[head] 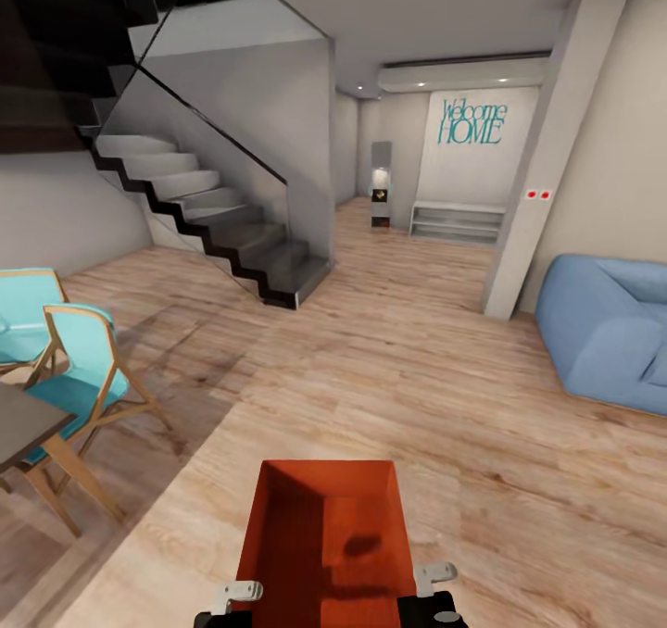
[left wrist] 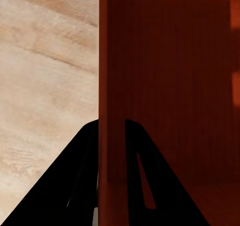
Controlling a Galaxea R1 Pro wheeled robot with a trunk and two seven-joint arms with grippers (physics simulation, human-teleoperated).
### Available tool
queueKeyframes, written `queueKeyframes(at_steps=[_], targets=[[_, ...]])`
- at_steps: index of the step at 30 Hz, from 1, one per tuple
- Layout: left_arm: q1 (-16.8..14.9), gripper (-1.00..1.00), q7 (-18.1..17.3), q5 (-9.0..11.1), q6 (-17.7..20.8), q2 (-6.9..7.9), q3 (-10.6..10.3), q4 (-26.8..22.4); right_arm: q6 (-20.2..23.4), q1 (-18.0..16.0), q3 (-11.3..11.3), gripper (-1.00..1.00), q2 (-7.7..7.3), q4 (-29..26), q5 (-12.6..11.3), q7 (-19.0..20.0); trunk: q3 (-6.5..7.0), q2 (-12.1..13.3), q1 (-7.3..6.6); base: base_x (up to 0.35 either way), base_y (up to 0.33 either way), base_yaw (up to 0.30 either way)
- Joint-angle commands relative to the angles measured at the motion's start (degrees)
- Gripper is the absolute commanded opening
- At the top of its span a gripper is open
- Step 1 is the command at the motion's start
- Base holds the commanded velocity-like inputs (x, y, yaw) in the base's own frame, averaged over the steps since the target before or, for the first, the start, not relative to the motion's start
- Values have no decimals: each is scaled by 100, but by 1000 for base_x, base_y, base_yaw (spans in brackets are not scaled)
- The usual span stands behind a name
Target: Move the two storage containers from the living room to the garage. In the garage, place one container on the floor and stack the other container on top of it (either order is fine).
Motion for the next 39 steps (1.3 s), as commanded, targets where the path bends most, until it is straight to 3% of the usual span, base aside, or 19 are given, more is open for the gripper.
queueKeyframes(at_steps=[1, 39], targets=[[-4, -100, -21, 77, -17, -4, -191, 22, 23, -3, 118, -100, 3, -27, -19, 6, -9, -7, 5, 342, 0, -6], [-4, -100, -17, 70, -23, -7, -199, 22, 23, -3, 121, -100, 3, -27, -11, 6, -9, -7, 5, 342, 0, -53]])
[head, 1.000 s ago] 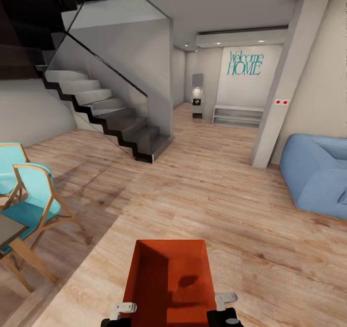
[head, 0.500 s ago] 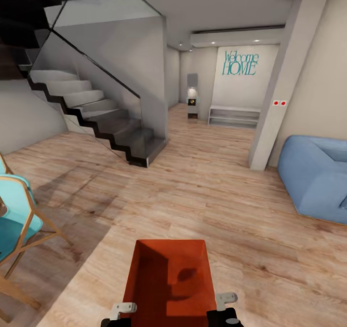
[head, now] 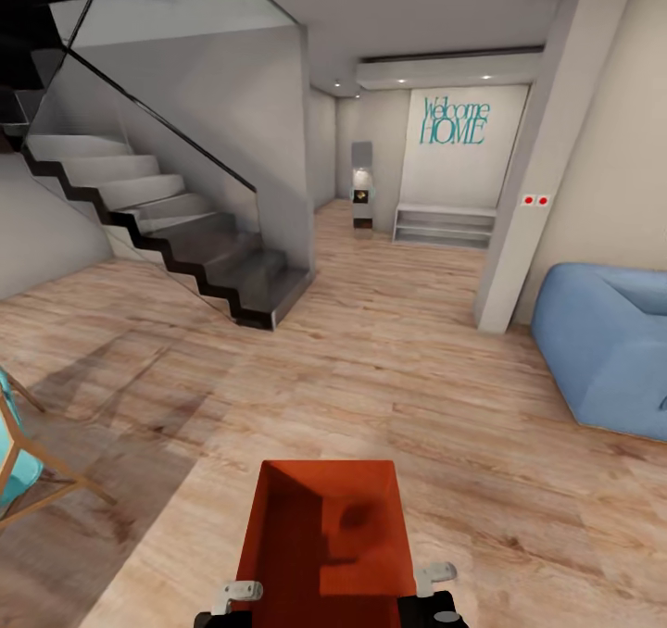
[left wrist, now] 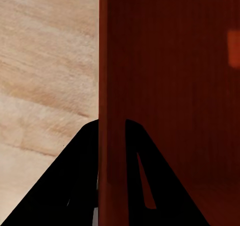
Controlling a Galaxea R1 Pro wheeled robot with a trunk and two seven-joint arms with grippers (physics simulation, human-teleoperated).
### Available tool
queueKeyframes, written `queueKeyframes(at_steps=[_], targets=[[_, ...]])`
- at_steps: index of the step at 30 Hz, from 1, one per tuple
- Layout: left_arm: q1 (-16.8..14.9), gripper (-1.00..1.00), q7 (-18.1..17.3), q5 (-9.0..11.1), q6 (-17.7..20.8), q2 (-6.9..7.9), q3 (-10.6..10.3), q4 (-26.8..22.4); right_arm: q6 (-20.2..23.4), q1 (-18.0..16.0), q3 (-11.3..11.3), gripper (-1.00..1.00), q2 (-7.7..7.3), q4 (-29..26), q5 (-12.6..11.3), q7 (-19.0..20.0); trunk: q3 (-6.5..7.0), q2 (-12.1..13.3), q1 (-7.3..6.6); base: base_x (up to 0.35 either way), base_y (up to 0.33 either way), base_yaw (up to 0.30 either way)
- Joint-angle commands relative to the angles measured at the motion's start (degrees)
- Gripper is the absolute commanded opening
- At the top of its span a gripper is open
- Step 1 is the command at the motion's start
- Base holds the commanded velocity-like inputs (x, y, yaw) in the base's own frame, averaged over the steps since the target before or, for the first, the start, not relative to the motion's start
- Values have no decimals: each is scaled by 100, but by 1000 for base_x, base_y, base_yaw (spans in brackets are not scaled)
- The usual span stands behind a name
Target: Move the two storage containers from the living room to the garage. In the garage, place one container on the floor and stack the other container on top of it (either order is fine).
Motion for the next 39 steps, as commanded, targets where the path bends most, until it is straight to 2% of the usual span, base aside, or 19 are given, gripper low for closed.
queueKeyframes(at_steps=[1, 39], targets=[[-4, -100, -19, 75, -18, -5, -204, 20, 23, -3, 125, -100, 4, -24, -20, 6, -9, -8, 5, 342, 0, -14], [-4, -100, -17, 75, -19, -5, -213, 20, 23, -3, 118, -100, 4, -24, -20, 6, -9, -8, 5, 342, 0, -3]])
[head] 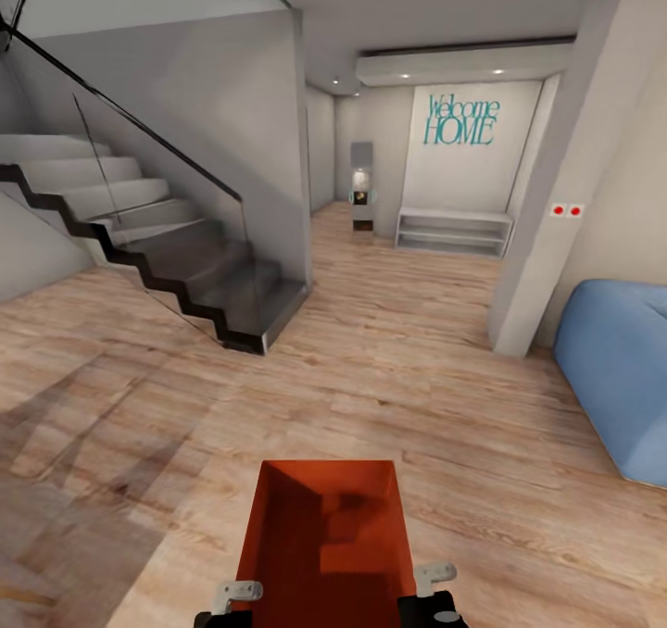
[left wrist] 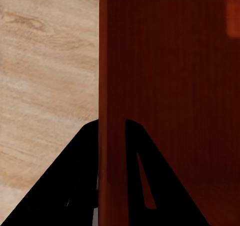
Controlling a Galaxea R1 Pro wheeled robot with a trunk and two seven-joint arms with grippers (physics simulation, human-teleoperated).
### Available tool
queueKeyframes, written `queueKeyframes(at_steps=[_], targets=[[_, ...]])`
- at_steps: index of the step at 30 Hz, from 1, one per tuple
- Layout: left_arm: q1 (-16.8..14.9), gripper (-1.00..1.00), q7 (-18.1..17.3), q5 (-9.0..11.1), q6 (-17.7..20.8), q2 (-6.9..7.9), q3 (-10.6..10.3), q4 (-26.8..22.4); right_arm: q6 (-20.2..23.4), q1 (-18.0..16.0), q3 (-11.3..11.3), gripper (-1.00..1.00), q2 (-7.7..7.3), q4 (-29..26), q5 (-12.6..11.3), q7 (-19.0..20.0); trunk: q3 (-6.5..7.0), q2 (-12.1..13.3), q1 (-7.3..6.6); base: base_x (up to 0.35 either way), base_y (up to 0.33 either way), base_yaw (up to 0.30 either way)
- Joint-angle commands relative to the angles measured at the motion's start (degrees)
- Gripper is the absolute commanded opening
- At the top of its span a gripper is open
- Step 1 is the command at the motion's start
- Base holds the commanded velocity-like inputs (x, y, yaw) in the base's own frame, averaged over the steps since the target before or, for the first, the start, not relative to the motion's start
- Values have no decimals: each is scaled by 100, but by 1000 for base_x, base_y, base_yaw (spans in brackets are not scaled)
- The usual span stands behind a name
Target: Move the two storage containers from the living room to the garage. In the garage, place one container on the floor and stack the other container on top of it (either order is fine).
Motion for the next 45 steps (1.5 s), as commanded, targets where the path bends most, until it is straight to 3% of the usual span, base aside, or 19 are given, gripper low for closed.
queueKeyframes(at_steps=[1, 11, 45], targets=[[-4, -100, -17, 74, -17, -6, -211, 19, 23, -3, 118, -100, 4, -24, -21, 6, -9, -8, 5, 342, 0, -115], [-4, -100, -19, 74, -17, -6, -211, 19, 23, -3, 117, -100, 4, -24, -21, 6, -9, -8, 5, 342, 0, -164], [-4, -100, -17, 72, -17, -6, -217, 19, 25, -3, 117, -100, 4, -24, -21, 6, -9, -8, 5, 342, 0, -27]])
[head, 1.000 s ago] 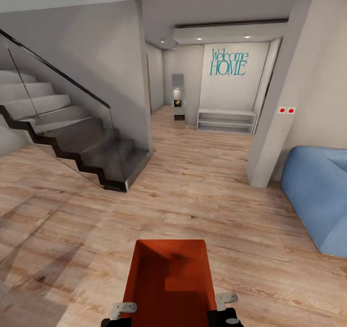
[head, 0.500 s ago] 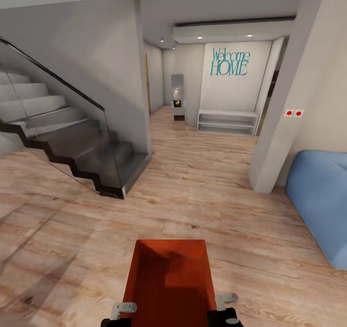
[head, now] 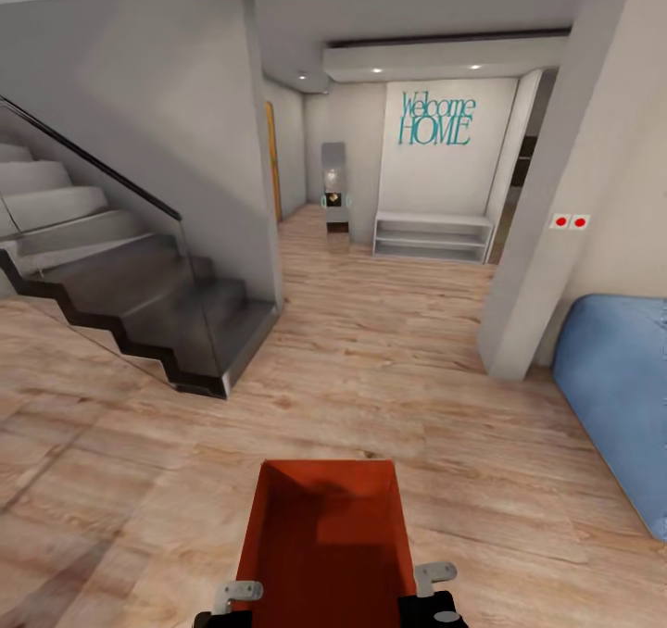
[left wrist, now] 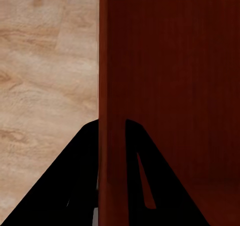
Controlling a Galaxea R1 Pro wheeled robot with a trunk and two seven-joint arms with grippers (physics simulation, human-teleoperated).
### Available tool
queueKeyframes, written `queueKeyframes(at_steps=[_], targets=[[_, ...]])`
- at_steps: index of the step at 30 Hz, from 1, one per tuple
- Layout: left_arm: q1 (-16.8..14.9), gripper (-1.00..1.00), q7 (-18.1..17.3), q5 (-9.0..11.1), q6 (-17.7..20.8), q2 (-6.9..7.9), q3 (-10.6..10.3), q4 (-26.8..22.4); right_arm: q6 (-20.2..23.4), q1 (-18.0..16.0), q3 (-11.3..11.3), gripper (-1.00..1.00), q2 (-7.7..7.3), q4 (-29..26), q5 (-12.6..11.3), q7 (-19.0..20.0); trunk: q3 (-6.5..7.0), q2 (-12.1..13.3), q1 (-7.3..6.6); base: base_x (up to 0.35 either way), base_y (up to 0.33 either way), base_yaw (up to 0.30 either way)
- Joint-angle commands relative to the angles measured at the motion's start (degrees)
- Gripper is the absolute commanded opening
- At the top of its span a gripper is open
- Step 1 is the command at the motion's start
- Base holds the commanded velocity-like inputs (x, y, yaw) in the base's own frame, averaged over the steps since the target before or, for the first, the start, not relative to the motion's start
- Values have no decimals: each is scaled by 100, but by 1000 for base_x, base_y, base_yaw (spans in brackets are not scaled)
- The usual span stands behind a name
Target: Move the two storage containers from the living room to the garage. In the garage, place one container on the floor and stack the other container on top of it (either order is fine).
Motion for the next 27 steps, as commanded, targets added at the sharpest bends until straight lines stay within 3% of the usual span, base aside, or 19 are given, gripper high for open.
queueKeyframes(at_steps=[1, 10, 27], targets=[[-3, -100, -16, 74, -17, -7, -217, 18, 23, -4, 118, -100, 4, -22, -22, 6, -9, -7, 5, 342, 0, -195], [-3, -100, -16, 74, -17, -5, -220, 18, 25, -4, 118, -100, 4, -22, -22, 6, -9, -7, 5, 342, 0, -185], [-3, -100, -16, 74, -17, -4, -223, 18, 22, -4, 118, -100, 4, -22, -22, 6, -9, -7, 5, 342, 0, -10]])
